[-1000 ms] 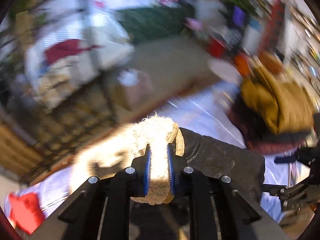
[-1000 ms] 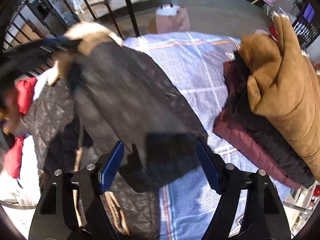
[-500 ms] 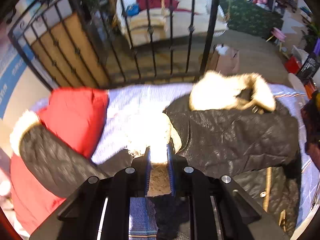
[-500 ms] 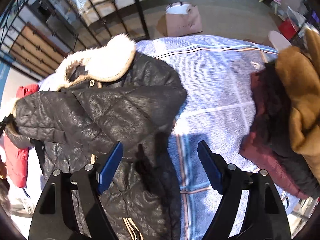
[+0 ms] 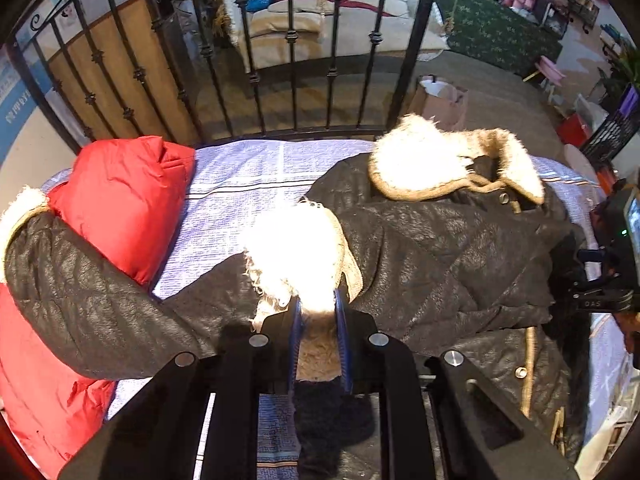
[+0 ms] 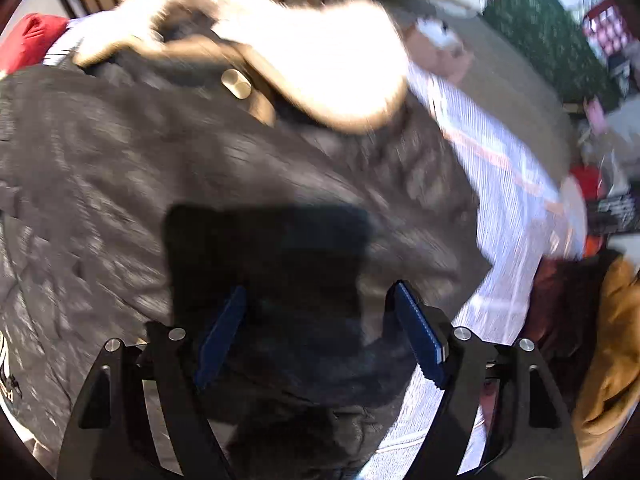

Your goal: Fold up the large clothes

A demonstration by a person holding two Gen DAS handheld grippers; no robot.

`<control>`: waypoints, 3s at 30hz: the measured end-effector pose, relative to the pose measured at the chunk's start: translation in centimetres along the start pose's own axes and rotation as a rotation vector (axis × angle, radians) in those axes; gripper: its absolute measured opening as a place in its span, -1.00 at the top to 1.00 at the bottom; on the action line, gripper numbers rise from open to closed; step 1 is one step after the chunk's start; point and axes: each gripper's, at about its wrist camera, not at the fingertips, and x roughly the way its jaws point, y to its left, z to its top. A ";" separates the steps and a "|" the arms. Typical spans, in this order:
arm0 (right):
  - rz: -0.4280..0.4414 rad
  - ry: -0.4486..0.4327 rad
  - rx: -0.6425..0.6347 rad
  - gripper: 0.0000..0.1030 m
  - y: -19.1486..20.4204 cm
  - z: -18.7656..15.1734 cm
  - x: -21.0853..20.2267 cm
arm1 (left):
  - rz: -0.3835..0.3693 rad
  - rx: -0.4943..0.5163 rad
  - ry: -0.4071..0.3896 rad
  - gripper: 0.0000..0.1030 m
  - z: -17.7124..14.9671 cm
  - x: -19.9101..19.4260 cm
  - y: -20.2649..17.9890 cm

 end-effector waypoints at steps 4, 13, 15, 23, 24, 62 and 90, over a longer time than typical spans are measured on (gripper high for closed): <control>0.003 0.061 0.070 -0.61 -5.1 -2.7 2.1 | -0.097 0.017 0.044 0.67 -0.9 1.1 -1.6; -0.007 -0.124 0.114 -0.67 -4.4 -1.8 -4.9 | 0.113 0.193 0.088 0.52 -2.1 5.8 -4.3; -0.014 -0.206 0.094 -0.67 -3.0 -1.8 -7.1 | 0.132 0.226 0.090 0.49 -2.2 6.0 -4.8; 0.115 0.040 0.060 -0.79 1.8 -0.7 3.0 | 0.133 0.149 0.124 -0.23 -3.6 7.9 -3.6; 0.105 0.016 0.055 -0.81 1.9 -0.7 3.2 | 0.126 0.141 0.128 -0.23 -3.7 8.0 -3.4; 0.259 -0.046 0.144 -0.83 11.3 -6.3 -8.2 | 0.233 -0.425 -0.187 0.71 0.2 -5.2 25.2; 0.249 -0.138 0.392 -0.83 0.5 -10.1 -10.4 | -0.277 0.799 -0.015 0.64 7.6 5.2 -20.0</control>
